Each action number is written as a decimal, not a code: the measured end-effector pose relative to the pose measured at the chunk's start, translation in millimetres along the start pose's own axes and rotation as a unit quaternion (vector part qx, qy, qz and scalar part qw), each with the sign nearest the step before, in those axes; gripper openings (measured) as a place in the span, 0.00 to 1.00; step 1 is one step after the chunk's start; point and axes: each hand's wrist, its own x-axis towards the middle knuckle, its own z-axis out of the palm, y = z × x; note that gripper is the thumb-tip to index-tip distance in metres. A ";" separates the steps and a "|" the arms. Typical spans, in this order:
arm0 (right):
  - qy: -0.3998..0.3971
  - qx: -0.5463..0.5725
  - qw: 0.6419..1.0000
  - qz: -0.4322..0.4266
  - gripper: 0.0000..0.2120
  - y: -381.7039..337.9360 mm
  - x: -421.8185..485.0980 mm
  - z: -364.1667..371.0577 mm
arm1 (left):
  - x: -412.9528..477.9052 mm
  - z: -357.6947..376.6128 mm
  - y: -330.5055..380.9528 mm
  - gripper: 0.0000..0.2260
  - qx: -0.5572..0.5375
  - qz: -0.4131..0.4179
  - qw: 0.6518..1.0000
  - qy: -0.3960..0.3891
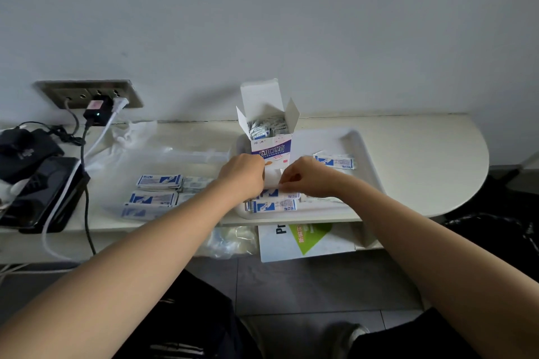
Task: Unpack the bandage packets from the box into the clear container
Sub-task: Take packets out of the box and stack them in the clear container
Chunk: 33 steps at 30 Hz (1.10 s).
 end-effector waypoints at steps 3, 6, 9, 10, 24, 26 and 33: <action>-0.031 -0.040 0.999 0.004 0.09 -3.3 -2.5 7.5 | 0.4 4.5 2.3 0.11 0.000 0.001 1.000 -0.012; 0.002 -0.073 0.997 0.004 0.16 -1.8 -2.3 20.1 | -3.1 18.3 4.1 0.12 0.033 0.004 0.998 -0.046; 0.014 -0.090 0.996 0.007 0.19 -0.3 -1.0 25.6 | -4.2 22.1 2.7 0.12 0.043 0.004 0.997 -0.058; 0.013 -0.096 0.995 0.009 0.19 -0.8 -0.2 25.8 | -3.5 22.4 2.1 0.12 0.045 0.005 0.997 -0.061; -0.011 -0.143 0.990 0.015 0.16 -9.8 5.1 26.8 | 3.5 29.3 0.3 0.12 0.056 -0.001 0.996 -0.070; -0.002 -0.137 0.990 0.015 0.15 -9.2 3.8 27.4 | 2.1 29.3 -1.3 0.12 0.047 0.009 0.997 -0.057; 0.085 -0.089 0.992 0.022 0.09 -5.6 -1.8 16.1 | 5.1 21.0 -4.3 0.10 0.027 0.030 0.999 0.032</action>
